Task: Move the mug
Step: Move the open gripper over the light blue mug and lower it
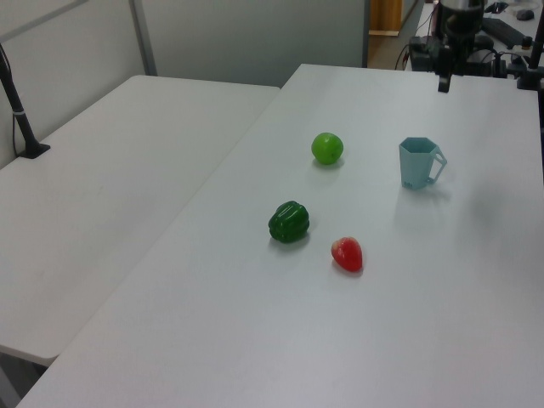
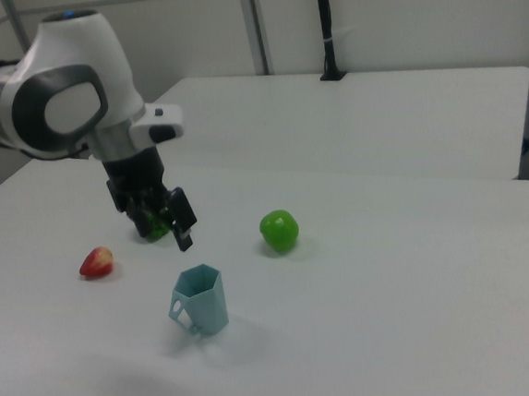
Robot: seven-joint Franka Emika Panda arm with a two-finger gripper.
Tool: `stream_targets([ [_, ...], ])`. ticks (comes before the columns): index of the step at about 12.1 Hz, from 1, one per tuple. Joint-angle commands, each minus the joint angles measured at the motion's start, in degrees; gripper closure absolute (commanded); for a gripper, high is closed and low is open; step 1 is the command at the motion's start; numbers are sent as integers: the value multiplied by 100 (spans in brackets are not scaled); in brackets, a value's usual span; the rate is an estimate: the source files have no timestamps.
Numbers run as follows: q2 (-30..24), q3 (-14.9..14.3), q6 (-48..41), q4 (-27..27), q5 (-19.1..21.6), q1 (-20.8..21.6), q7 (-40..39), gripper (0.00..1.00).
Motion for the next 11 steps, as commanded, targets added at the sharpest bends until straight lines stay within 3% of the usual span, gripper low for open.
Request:
stream_targets([
  [1,-600,-116,771,-1224,43,335,8,0],
  [4,-566,-90,1422,-1692,43,415,314,1],
  [6,-478,-90,1608,-1886,43,423,315,9],
  [11,75,-90,2057,-1904,43,406,324,10],
])
